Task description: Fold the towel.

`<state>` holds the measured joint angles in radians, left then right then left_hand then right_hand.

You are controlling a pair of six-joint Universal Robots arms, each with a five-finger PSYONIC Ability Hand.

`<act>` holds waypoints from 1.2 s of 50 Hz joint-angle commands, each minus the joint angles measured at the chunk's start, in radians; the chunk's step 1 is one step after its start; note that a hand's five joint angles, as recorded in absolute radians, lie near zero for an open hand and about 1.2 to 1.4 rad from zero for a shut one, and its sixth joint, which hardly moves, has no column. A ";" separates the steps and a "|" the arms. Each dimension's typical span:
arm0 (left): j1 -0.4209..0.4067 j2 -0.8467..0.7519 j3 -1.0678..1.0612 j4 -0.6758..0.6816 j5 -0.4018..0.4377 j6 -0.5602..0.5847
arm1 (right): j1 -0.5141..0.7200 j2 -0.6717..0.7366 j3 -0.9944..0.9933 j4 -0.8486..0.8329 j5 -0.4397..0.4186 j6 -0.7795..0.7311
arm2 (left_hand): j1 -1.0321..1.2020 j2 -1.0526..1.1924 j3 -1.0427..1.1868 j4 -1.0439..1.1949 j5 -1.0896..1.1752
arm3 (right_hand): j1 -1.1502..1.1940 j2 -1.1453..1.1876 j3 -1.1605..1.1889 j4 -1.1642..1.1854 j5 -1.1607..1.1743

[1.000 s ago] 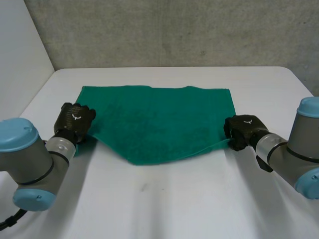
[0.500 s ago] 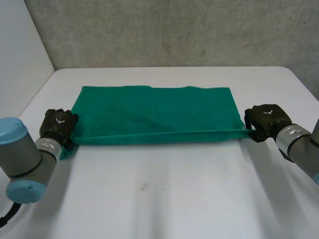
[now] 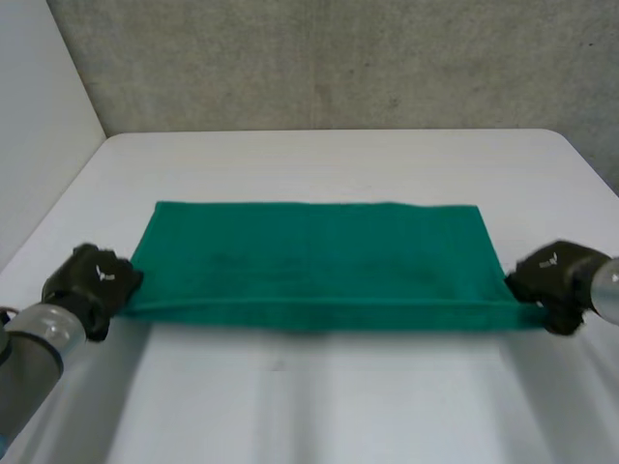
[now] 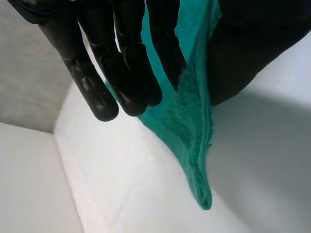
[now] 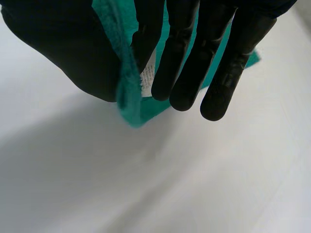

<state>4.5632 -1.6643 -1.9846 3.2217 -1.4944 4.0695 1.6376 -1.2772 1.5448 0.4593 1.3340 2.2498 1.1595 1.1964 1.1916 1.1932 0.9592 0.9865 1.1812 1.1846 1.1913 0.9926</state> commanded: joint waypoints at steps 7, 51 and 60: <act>-0.052 -0.257 0.188 0.130 -0.003 0.051 | 0.005 0.102 -0.077 -0.217 0.060 0.022 | 0.237 0.200 0.205 0.203 0.262 | 0.410 0.215 0.212 0.205 0.229; -0.155 -0.508 0.521 0.481 0.082 0.035 | 0.153 0.247 -0.353 -0.496 0.222 0.283 | -0.985 -1.022 -1.017 -1.019 -0.959 | -0.812 -1.007 -1.010 -1.017 -0.993; -0.159 -0.296 0.207 0.483 0.082 -0.070 | 0.067 0.092 -0.077 -0.366 0.102 0.329 | -0.985 -1.022 -1.017 -1.019 -0.959 | -0.812 -1.007 -1.010 -1.017 -0.993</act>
<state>4.4079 -2.0900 -1.5678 3.7033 -1.4127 4.0935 1.7757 -1.0998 1.2856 -0.0050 1.5161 2.5529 0.1905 0.2013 0.2112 0.2026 0.0473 0.2039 0.2245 0.2100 0.2311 0.0710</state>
